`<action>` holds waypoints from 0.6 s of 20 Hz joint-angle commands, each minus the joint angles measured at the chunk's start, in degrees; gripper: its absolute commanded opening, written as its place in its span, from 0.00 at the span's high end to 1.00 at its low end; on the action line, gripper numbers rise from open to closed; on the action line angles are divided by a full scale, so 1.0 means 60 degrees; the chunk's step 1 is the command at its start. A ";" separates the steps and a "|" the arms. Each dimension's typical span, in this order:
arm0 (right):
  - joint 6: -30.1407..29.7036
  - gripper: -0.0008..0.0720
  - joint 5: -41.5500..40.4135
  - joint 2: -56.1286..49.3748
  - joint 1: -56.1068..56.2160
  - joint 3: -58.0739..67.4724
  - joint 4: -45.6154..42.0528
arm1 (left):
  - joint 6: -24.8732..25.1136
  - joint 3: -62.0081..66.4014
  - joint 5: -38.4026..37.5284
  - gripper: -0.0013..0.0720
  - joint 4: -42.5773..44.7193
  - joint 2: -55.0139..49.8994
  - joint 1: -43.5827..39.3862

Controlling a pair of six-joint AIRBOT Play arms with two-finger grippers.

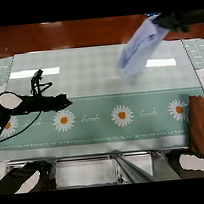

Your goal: Fold the shirts.

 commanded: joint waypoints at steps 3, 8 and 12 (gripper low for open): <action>0.0361 0.96 0.1719 0.1020 -0.3450 0.0106 -0.0404 | -0.0062 -0.0007 -0.0022 0.95 0.0004 -0.0040 -0.0004; 0.0477 0.96 0.3453 0.1676 -0.5665 -0.0066 -0.2430 | -0.0051 -0.0073 0.0069 0.95 0.0004 -0.0036 -0.0004; 0.0718 0.96 0.4291 0.3107 -0.7078 -0.1814 -0.4364 | -0.0051 -0.0321 0.0940 0.95 0.0007 -0.0036 -0.0007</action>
